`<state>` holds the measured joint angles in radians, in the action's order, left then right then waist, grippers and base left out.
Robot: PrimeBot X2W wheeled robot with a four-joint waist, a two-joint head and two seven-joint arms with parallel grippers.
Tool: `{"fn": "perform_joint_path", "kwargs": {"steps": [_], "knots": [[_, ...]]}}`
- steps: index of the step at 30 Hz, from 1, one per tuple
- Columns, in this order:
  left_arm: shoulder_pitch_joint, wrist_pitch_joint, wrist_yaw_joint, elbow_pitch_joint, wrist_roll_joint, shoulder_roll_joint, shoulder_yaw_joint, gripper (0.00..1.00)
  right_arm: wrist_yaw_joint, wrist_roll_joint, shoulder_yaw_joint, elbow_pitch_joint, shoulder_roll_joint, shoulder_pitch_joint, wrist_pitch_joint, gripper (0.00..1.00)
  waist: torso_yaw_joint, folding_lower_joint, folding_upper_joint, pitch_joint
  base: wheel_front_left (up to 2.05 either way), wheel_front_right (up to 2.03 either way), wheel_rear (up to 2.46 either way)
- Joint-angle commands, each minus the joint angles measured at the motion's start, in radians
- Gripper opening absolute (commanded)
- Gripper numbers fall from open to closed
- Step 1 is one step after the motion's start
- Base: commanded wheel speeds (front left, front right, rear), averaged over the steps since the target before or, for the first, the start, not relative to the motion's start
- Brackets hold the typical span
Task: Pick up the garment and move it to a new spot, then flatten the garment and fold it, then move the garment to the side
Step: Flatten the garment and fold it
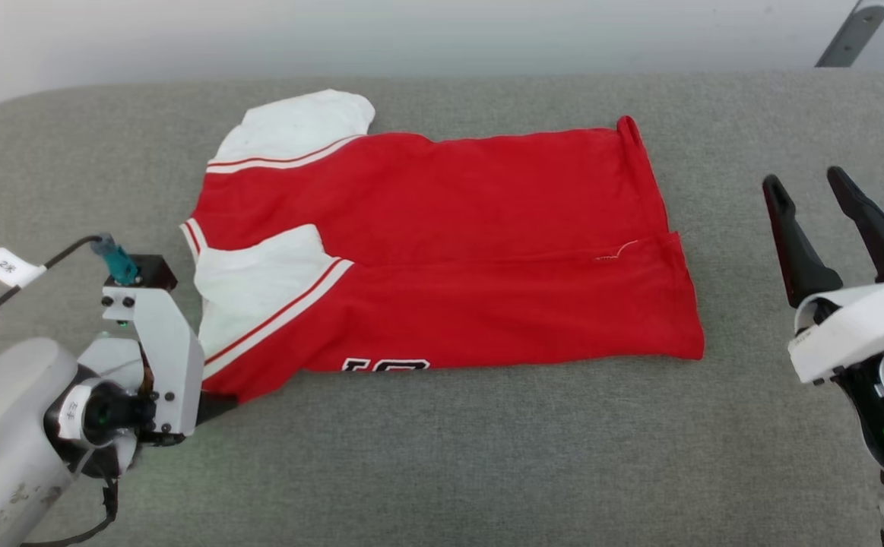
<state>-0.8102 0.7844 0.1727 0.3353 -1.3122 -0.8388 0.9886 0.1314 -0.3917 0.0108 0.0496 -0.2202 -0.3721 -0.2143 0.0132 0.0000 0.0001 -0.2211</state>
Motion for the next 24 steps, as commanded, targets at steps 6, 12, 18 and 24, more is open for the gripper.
{"fn": "perform_joint_path", "kwargs": {"steps": [6, 12, 18, 24], "knots": [[0.011, -0.055, -0.041, 0.082, 0.014, 0.027, -0.007, 1.0, -0.002, 0.021, -0.043, 0.071, 0.035, 0.053, -0.042, 1.0, 0.009, 0.0, -0.0001, -0.013, 0.0, 0.0, 0.0], [0.014, -0.078, -0.083, 0.18, -0.004, 0.076, -0.008, 0.39, -0.002, 0.014, -0.064, 0.097, 0.062, 0.101, -0.121, 1.0, 0.006, 0.0, -0.0001, -0.022, 0.0, 0.0, 0.0], [-0.006, -0.09, -0.14, 0.252, -0.01, 0.111, -0.01, 0.0, -0.002, -0.007, -0.052, 0.083, 0.064, 0.137, -0.277, 1.0, -0.001, 0.0, -0.0001, -0.033, 0.0, 0.0, 0.0], [-0.042, -0.103, -0.179, 0.289, 0.008, 0.14, -0.007, 0.0, -0.002, -0.005, -0.043, 0.01, 0.057, 0.113, -0.406, 1.0, -0.02, 0.0, -0.0001, -0.054, 0.0, 0.0, 0.0]]}}
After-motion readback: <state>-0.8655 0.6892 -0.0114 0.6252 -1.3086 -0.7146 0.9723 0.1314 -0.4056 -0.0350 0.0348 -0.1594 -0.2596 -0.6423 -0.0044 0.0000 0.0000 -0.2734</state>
